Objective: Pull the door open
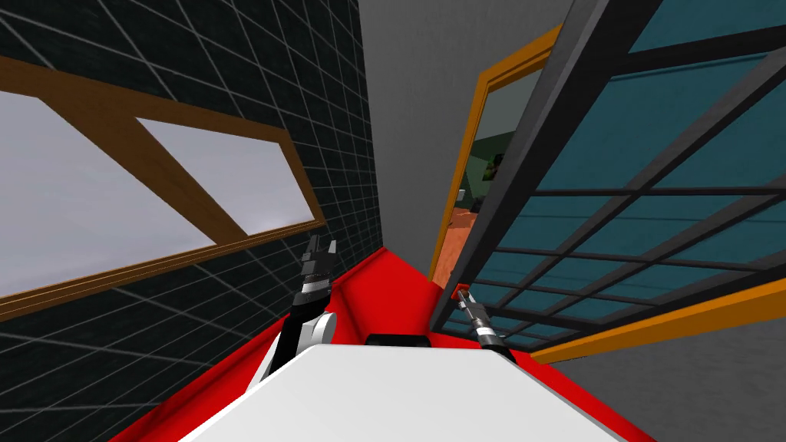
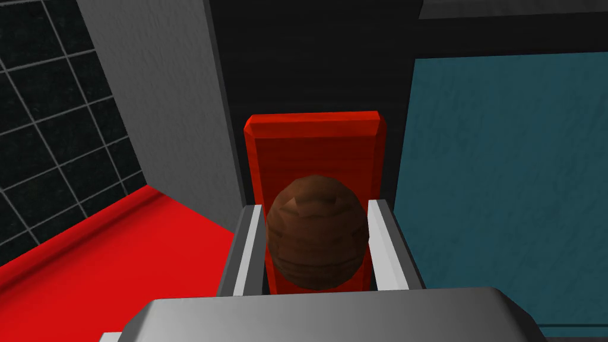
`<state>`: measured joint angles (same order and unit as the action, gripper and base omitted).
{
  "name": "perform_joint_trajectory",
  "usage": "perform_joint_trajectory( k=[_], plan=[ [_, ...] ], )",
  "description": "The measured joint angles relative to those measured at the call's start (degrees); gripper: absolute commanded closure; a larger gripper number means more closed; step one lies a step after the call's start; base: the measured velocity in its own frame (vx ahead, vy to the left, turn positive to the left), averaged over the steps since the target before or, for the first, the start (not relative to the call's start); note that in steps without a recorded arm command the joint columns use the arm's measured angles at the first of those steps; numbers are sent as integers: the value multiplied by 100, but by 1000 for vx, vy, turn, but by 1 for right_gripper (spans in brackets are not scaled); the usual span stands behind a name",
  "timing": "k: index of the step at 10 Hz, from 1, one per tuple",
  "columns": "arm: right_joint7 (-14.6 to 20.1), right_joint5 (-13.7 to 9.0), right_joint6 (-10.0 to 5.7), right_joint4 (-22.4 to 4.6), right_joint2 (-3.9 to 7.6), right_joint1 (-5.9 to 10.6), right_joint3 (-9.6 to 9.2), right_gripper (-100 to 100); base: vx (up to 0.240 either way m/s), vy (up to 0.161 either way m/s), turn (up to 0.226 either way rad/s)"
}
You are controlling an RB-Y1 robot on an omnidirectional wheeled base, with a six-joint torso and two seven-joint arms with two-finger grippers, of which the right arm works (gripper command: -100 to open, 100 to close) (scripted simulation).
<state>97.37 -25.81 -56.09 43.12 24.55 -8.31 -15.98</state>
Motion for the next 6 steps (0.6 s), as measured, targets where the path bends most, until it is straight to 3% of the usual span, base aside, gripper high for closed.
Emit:
perform_joint_trajectory(
  k=[3, 6],
  plan=[
    [220, 109, -201, 66, 179, -173, -216, 100, -181, -31, 71],
    [308, 143, -308, -8, 235, -206, -274, 100, -171, -44, 119]
  ],
)
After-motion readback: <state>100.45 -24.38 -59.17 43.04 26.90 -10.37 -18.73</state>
